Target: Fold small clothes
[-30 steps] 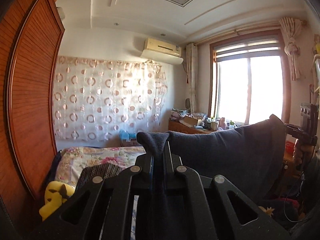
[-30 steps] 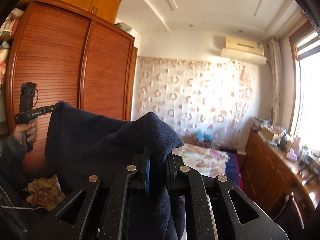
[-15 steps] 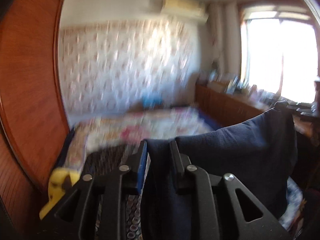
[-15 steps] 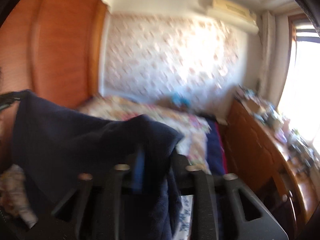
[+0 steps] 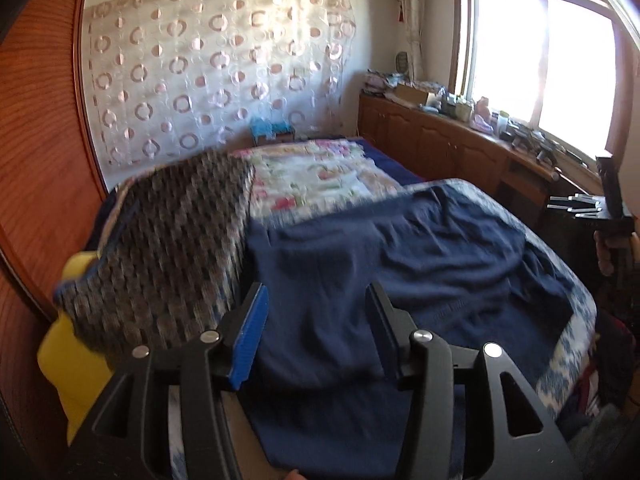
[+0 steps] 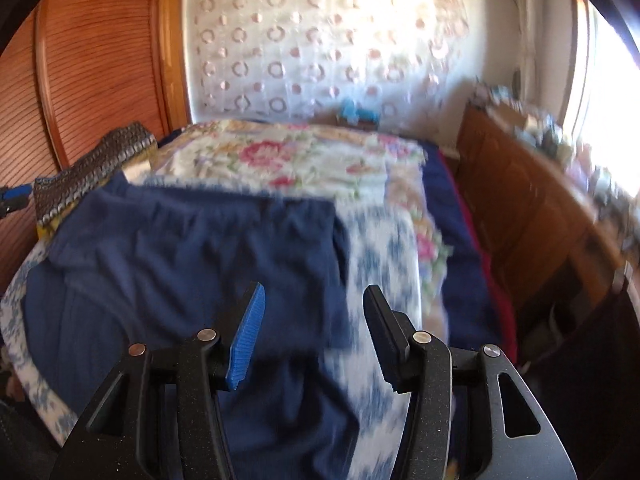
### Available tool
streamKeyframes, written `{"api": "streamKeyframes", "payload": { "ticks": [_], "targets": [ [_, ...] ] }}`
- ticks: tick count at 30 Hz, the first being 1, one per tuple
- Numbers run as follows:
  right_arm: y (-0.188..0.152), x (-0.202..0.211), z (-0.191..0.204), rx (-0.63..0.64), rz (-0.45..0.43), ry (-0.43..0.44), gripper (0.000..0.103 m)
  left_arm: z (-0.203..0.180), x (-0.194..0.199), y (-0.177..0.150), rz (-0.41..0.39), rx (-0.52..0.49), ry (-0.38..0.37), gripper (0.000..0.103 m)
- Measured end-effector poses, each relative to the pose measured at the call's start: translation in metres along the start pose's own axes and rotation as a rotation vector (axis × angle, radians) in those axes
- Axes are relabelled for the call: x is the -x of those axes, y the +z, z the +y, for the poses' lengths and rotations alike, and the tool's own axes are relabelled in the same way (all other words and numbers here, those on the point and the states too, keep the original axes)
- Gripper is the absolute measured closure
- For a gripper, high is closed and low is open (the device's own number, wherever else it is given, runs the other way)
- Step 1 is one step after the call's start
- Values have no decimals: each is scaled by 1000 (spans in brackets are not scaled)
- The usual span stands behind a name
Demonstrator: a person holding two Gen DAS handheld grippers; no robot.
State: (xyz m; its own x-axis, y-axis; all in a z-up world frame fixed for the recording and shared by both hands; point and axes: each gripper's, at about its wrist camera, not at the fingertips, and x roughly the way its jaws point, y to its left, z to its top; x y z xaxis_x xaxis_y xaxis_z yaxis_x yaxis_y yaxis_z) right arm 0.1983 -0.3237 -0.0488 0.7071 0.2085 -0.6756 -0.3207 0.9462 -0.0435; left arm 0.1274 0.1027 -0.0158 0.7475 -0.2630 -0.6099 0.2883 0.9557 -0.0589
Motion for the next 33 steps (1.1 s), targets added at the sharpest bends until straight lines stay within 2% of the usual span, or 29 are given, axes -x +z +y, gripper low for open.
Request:
{"api": "streamKeyframes", "payload": {
  "ticks": [3, 6, 11, 14, 17, 19, 21, 23, 27, 28, 32, 33],
  "targets": [
    [-33, 1, -8, -55, 55, 12, 51, -1, 0, -27, 34, 25, -12, 53],
    [-60, 2, -14, -87, 95, 16, 51, 0, -2, -46, 55, 34, 9, 53],
    [-87, 14, -8, -80, 124, 38, 51, -2, -4, -84, 122, 59, 21, 53],
    [-97, 20, -6, -62, 136, 15, 51, 1, -4, -105, 158, 82, 35, 53],
    [-105, 20, -4, -52, 138, 0, 57, 8, -7, -118, 181, 101, 54, 53],
    [-107, 20, -4, -54, 134, 8, 66, 12, -6, -123, 175, 113, 60, 53],
    [-108, 22, -1, -44, 134, 21, 96, 12, -5, -125, 176, 115, 71, 53],
    [-108, 24, 4, -8, 132, 23, 100, 11, -3, -128, 172, 111, 82, 53],
    [-108, 41, 0, 3, 106, -42, 100, 8, 2, -132, 162, 107, 93, 54],
    [-108, 46, -5, -6, 101, -54, 100, 8, 3, -133, 159, 107, 91, 54],
    [-112, 53, -14, -13, 106, -90, 100, 3, 6, -134, 158, 96, 72, 80],
    [-113, 51, -14, -11, 111, -96, 100, 2, 7, -134, 161, 98, 63, 83]
  ]
}}
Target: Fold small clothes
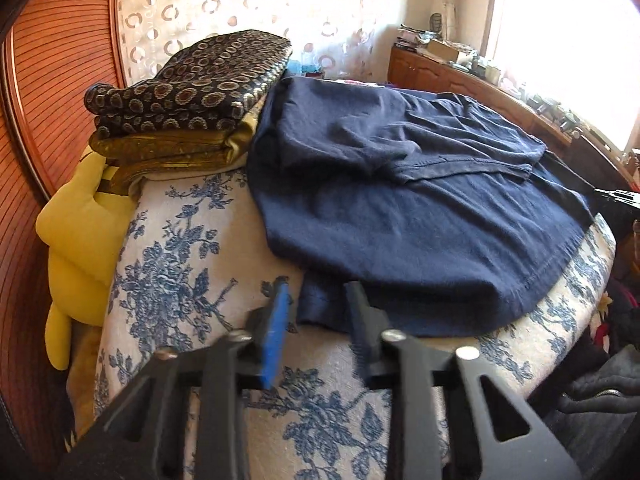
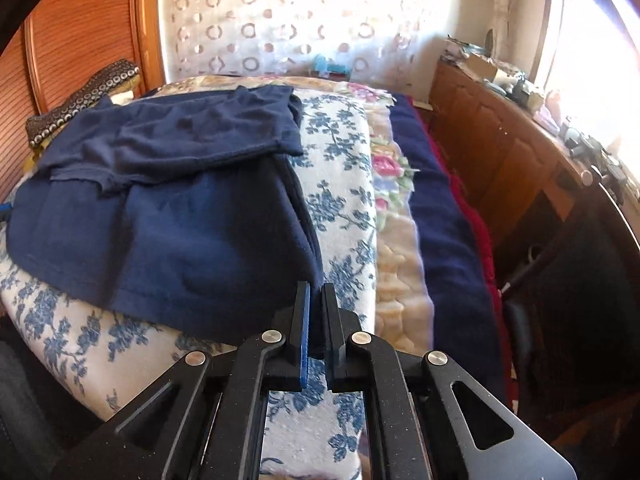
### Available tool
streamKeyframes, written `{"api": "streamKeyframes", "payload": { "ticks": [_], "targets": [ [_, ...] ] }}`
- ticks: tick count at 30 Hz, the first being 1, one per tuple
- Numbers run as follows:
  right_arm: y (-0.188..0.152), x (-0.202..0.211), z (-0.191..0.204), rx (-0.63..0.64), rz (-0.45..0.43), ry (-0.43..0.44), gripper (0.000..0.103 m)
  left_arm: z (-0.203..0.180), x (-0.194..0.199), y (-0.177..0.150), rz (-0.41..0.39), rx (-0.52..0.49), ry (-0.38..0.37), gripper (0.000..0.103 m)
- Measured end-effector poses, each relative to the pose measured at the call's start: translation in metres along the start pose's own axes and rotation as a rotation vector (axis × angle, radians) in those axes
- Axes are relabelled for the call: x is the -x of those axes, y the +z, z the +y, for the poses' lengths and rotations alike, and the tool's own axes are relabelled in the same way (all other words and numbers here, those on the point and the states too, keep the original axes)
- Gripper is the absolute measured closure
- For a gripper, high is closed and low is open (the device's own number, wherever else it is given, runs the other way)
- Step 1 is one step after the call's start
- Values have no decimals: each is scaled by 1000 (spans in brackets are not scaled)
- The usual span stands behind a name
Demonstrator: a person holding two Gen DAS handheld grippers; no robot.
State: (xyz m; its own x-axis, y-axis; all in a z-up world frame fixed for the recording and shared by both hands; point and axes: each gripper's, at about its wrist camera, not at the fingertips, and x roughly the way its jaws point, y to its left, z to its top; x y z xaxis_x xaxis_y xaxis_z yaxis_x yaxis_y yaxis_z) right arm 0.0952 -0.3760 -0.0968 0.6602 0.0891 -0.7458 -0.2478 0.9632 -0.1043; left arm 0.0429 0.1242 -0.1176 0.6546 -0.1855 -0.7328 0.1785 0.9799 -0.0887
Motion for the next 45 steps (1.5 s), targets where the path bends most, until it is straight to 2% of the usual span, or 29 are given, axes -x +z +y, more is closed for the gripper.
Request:
{"api": "streamKeyframes", "payload": {
  "ticks": [1, 4, 7, 10, 14, 16, 18, 22, 25, 28, 31, 33, 35, 41, 45],
  "targets": [
    [0, -1, 1, 0, 2, -2, 100, -1, 0, 0, 3, 0, -5, 92],
    [0, -5, 0, -8, 3, -3, 100, -3, 5, -1, -4, -8, 2, 99],
    [0, -7, -1, -11, 7, -6, 100, -4, 25, -4, -51, 7, 18, 100],
    [-2, -7, -3, -17, 14, -1, 100, 1, 51, -9, -95, 57, -8, 100],
    [-1, -6, -4, -19, 13, 6, 100, -2, 54, -13, -76, 49, 16, 100],
    [0, -5, -4, -20, 13, 7, 100, -3, 55, -13, -76, 62, -5, 99],
    [1, -3, -3, -9, 11, 6, 100, -4, 59, -12, -90, 79, -11, 97],
    [6, 6, -3, -9, -6, 17, 98, -11, 64, -8, -106, 63, 5, 83],
    [12, 18, 1, 2, -42, 5, 96, -19, 66, -4, -119, 29, 14, 81],
    [19, 26, 4, -3, -73, 15, 95, -24, 67, 0, -143, 18, 6, 69],
    [28, 31, 12, 3, -103, 31, 80, -27, 65, 3, -144, 10, 13, 65],
    [33, 30, 16, 4, -117, 46, 57, -29, 61, 7, -147, 12, 10, 61],
    [39, 25, 22, 0, -125, 66, 50, -30, 56, 13, -152, 13, 12, 57],
    [62, -16, 42, -22, -91, 141, 48, -32, 26, 38, -141, 12, 23, 54],
    [76, -47, 53, -34, -51, 154, 48, -32, 0, 52, -96, 13, 9, 54]
  ]
}}
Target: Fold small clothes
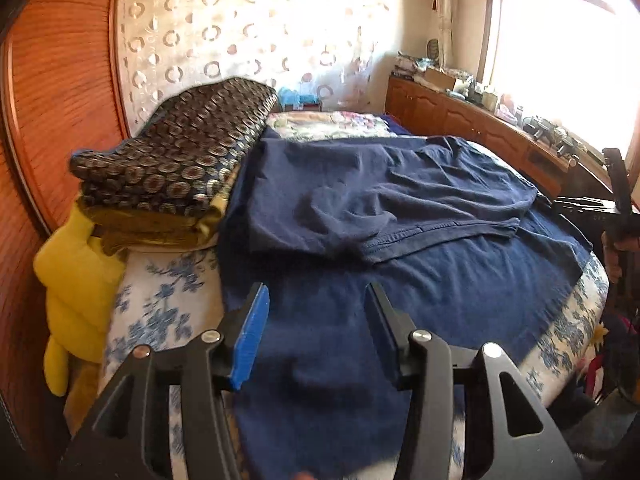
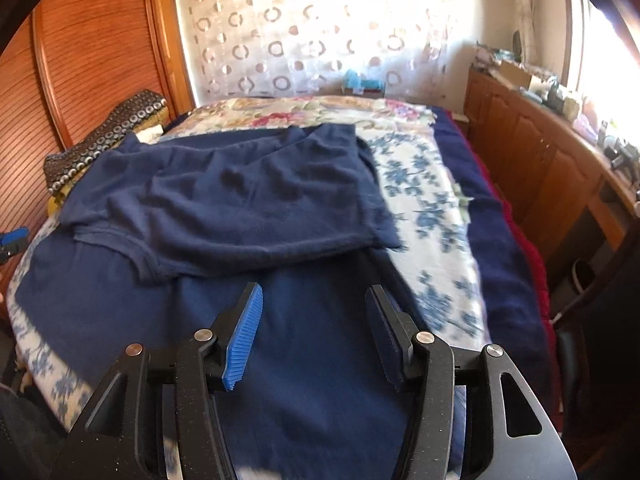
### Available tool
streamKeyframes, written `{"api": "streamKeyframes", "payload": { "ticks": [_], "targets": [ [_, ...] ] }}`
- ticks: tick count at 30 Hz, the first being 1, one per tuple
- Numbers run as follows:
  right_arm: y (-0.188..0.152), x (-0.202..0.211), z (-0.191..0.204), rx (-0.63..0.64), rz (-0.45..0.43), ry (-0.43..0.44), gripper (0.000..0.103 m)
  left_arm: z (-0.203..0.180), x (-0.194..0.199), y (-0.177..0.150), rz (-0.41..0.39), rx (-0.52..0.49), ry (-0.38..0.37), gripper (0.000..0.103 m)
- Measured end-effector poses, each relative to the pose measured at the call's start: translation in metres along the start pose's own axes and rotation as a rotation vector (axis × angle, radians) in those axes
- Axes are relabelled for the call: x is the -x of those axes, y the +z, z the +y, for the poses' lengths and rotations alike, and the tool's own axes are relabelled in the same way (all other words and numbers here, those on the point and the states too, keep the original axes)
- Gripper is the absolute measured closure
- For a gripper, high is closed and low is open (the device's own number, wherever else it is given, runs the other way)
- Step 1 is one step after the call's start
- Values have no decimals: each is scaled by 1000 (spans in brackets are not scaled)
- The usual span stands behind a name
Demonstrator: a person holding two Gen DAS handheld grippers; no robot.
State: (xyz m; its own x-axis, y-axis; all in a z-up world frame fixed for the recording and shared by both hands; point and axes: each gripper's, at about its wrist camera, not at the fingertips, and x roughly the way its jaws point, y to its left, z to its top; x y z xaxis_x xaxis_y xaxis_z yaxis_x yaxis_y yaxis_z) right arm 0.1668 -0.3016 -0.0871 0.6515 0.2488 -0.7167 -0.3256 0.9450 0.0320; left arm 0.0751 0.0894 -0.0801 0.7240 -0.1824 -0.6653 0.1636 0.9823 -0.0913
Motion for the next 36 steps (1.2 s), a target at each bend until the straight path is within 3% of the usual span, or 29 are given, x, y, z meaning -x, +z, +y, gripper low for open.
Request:
{"api": "streamKeyframes", "payload": {
  "ticks": [4, 9, 14, 25, 36],
  "targets": [
    [7, -27, -2, -18, 48, -45, 48, 7, -22, 9, 36, 23, 52, 54],
    [15, -44, -5, -37, 75, -50, 48, 19, -34, 17, 54, 59, 64, 54],
    [23, -50, -10, -60, 68, -17, 38, 24, -34, 24, 43, 63, 65, 54],
    [31, -51, -11, -114, 14, 49, 38, 33, -52, 36, 69, 83, 71, 54],
    [29, -59, -7, -105, 35, -27, 37, 45, -75, 39, 122, 138, 45, 54]
  ]
}}
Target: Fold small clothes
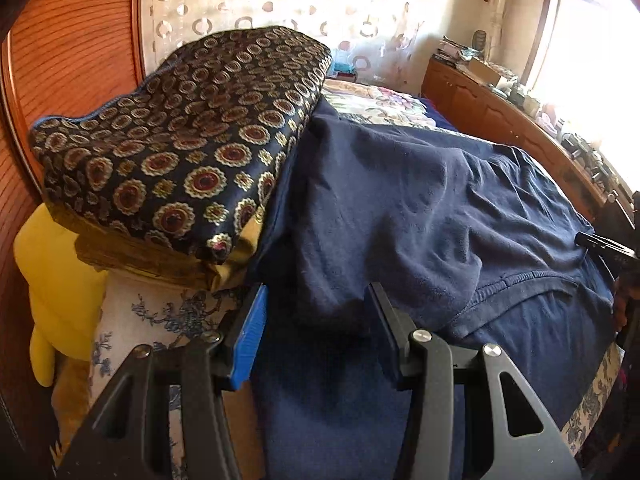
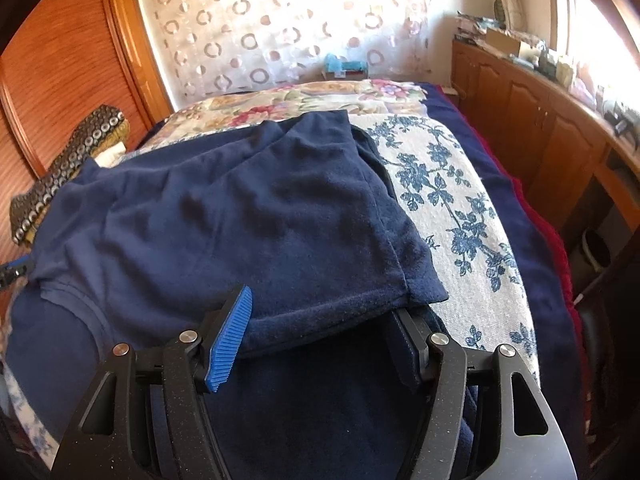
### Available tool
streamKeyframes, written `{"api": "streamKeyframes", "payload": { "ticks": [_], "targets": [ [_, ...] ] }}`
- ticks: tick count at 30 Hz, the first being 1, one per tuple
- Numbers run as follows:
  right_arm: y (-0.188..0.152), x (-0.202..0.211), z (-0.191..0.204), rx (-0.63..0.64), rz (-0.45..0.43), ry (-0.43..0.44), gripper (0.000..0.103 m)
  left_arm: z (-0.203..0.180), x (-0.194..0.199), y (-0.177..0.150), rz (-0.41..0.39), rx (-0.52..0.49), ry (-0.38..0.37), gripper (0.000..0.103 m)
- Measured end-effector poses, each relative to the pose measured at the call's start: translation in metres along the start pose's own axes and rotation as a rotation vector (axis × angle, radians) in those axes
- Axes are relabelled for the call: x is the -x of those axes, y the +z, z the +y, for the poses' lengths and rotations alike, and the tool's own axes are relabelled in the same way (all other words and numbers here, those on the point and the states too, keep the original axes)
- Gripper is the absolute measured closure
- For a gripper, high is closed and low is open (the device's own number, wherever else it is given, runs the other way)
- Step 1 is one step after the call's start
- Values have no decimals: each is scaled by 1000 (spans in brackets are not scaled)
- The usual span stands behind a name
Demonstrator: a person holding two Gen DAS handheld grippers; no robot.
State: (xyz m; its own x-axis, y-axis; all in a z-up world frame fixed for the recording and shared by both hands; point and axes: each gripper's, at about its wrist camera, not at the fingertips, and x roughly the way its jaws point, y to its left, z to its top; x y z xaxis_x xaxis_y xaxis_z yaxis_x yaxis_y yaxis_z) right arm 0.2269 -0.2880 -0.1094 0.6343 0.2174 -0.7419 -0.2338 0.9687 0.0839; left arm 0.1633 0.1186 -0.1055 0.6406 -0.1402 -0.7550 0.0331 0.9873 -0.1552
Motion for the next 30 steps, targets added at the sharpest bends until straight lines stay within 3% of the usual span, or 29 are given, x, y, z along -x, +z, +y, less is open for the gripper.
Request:
{"api": "streamKeyframes", "payload": {
  "ticks": [3, 6, 7, 8, 11, 16, 23, 30],
  "targets": [
    [-2, -1, 4, 20, 3, -20, 37, 0, -2, -2, 3, -11, -14, 54],
    [-2, -2, 5, 26, 7, -28, 41, -2, -3, -4, -1, -29, -26, 67],
    [-2, -2, 5, 27, 5, -29, 49, -3, -3, -4, -6, -36, -16, 78],
    [-2, -3, 5, 30, 5, -26, 67, -4, -2, -4, -12, -50, 2, 89],
    [-3, 0, 9, 57, -4, 6, 96, -8, 6, -4, -44, -77, 11, 101],
    [-5, 16, 19, 109, -70, -29, 102, -15, 35, 4, -128, -87, 8, 101],
    [7, 55, 19, 123, -180, -2, 103, -27, 73, 13, -211, -85, -68, 101],
    [10, 62, 26, 157, -182, -12, 103, -17, 54, 14, -141, -97, 15, 97]
  ]
}}
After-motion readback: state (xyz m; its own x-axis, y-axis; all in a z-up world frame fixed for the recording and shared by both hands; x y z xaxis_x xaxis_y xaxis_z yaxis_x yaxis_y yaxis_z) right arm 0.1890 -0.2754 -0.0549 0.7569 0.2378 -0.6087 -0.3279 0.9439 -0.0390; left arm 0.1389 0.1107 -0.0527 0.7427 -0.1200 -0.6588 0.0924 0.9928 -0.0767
